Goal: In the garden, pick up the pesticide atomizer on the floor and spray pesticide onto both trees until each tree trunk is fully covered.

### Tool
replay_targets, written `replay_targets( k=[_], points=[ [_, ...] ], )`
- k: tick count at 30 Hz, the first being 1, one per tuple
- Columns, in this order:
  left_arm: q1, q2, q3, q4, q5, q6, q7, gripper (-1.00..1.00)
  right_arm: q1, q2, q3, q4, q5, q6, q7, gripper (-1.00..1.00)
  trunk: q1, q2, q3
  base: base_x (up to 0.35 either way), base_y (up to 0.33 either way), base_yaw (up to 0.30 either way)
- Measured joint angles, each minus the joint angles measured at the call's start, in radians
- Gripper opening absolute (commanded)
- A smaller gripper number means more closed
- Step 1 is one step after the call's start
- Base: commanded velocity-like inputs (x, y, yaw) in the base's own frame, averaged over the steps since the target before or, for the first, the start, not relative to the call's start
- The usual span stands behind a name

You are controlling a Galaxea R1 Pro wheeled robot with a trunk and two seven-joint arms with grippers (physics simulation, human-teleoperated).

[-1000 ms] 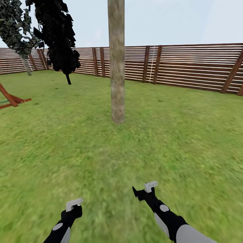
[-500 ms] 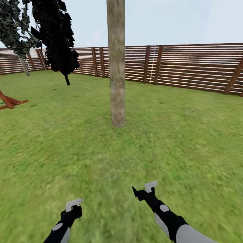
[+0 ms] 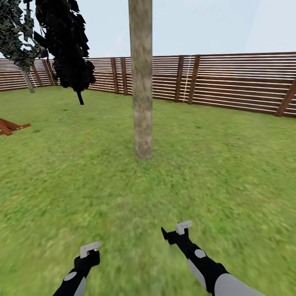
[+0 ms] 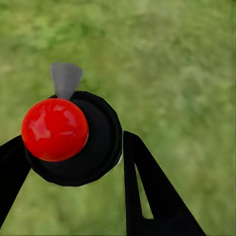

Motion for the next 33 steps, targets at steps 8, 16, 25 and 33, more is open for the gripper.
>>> replay_targets(
  k=[8,16,25,33],
  points=[
    [0.000,0.001,0.000,0.000,0.000,0.000,-0.001,-1.00,0.000,0.000,0.000,0.001,0.001,0.000,0.000,1.00,0.000,0.000,0.000,0.340,0.000,0.000],
    [0.000,0.002,0.000,0.000,0.000,0.000,0.000,-1.00,0.000,0.000,0.000,0.001,0.001,0.000,0.000,1.00,0.000,0.000,0.000,0.340,0.000,0.000],
    [0.000,0.002,0.000,0.000,0.000,0.000,-0.001,-1.00,0.000,0.000,0.000,0.001,0.002,0.000,0.000,1.00,0.000,0.000,0.000,0.333,0.000,0.000],
    [0.000,0.001,-0.001,-0.002,0.003,0.001,-0.001,-1.00,0.000,0.000,0.000,0.001,0.002,0.000,-0.002,1.00,0.001,0.000,0.000,0.074,0.000,0.000]
  ],
)
